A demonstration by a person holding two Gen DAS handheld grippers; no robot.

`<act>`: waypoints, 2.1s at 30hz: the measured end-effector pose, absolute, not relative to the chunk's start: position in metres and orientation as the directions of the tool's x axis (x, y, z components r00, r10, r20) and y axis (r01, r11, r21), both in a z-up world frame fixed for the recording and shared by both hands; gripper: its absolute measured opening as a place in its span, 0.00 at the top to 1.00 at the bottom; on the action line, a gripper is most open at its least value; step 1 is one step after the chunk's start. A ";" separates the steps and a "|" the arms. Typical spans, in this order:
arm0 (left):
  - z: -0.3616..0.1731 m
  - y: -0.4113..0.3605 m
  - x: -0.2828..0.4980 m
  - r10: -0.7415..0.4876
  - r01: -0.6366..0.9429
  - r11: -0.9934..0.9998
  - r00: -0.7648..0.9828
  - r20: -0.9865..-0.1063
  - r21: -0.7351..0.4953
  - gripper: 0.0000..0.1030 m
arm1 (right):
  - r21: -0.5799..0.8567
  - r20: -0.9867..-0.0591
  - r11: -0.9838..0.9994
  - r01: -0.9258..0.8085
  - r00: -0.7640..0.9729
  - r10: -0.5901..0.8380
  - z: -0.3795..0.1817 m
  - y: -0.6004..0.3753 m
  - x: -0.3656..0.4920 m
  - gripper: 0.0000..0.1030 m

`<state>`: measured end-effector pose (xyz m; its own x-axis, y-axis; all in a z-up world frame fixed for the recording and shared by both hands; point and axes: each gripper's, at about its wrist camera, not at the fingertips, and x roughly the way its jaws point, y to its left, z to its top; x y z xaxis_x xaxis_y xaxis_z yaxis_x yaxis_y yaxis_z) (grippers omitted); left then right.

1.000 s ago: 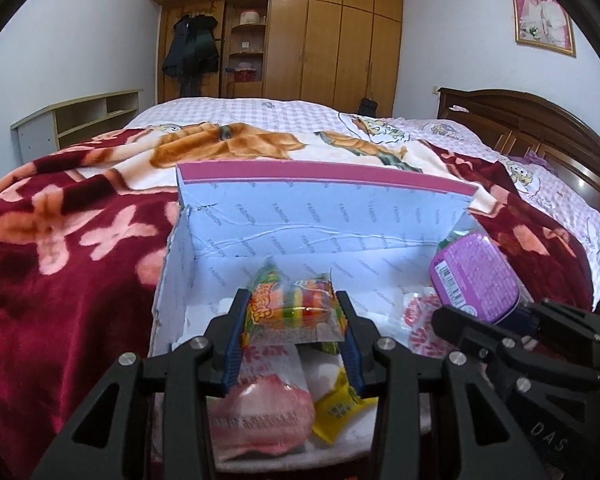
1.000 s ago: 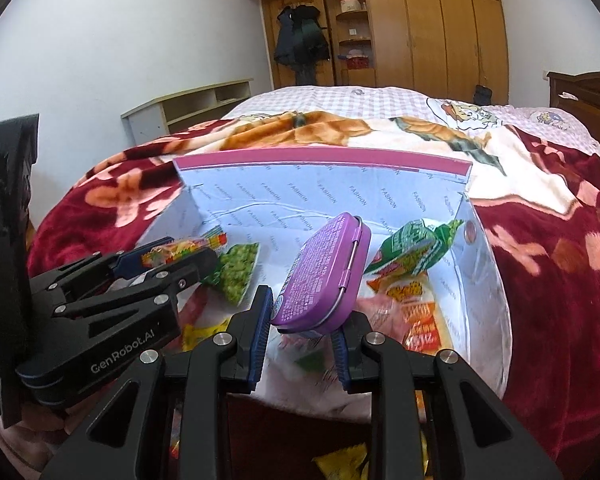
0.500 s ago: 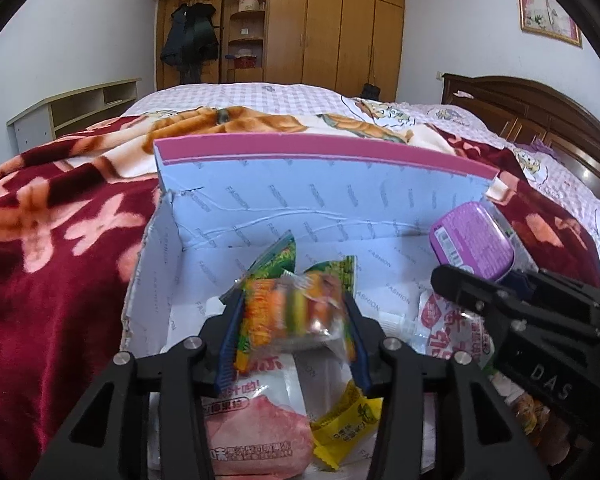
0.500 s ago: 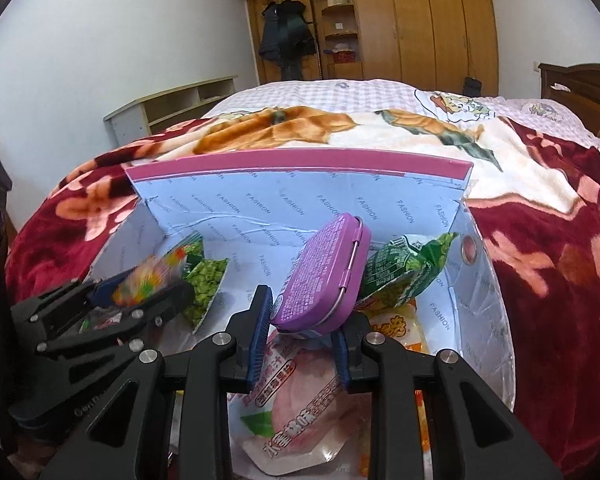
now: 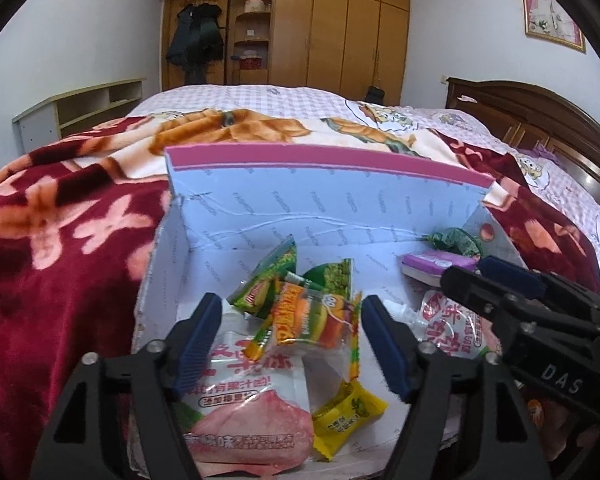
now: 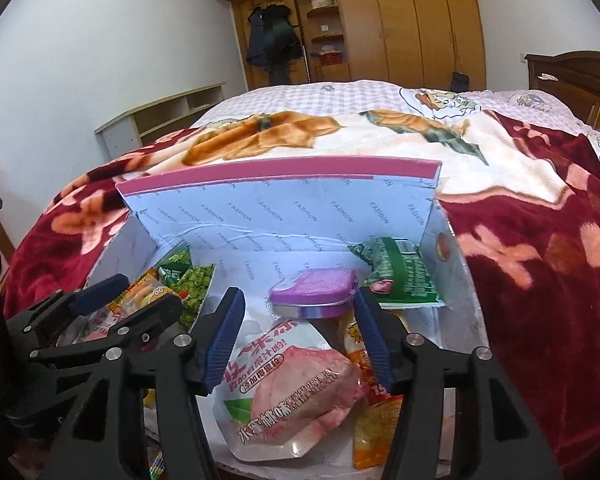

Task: Organize snacks
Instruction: 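Open the left gripper over the box while the right gripper releases the purple tin, then move the left gripper to the striped packet on the blanket while the right gripper approaches the yellow candies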

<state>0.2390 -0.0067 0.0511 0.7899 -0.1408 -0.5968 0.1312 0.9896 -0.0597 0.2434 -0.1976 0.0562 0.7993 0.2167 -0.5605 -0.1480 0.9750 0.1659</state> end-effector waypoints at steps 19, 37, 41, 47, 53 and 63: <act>0.065 0.002 0.209 -0.146 0.126 0.989 0.792 -0.593 -0.077 0.22 | 0.188 -0.524 0.970 -0.156 0.819 0.233 0.072 -0.201 0.209 0.39; 0.060 0.020 0.149 -0.114 0.094 0.993 0.786 -0.608 -0.066 0.22 | 0.230 -0.516 0.964 -0.132 0.823 0.236 0.066 -0.217 0.155 0.35; 0.055 0.023 0.139 -0.131 0.100 0.991 0.775 -0.618 -0.085 0.22 | 0.238 -0.522 0.964 -0.120 0.821 0.232 0.061 -0.223 0.143 0.35; 0.041 0.023 0.129 -0.132 0.093 0.991 0.753 -0.645 -0.094 0.22 | 0.249 -0.535 0.963 -0.106 0.813 0.228 0.051 -0.230 0.127 0.35; 0.026 0.019 0.124 -0.131 0.095 0.991 0.727 -0.674 -0.091 0.22 | 0.246 -0.550 0.964 -0.100 0.805 0.224 0.039 -0.232 0.114 0.35; 0.006 0.010 0.125 -0.127 0.107 0.992 0.701 -0.702 -0.073 0.22 | 0.228 -0.577 0.972 -0.063 0.795 0.187 0.014 -0.240 0.101 0.35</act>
<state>0.1255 0.0095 0.0056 0.7012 -0.1273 -0.7015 0.1069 0.9916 -0.0732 0.1010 -0.2399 0.0144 0.7947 0.1872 -0.5774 -0.0634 0.9717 0.2278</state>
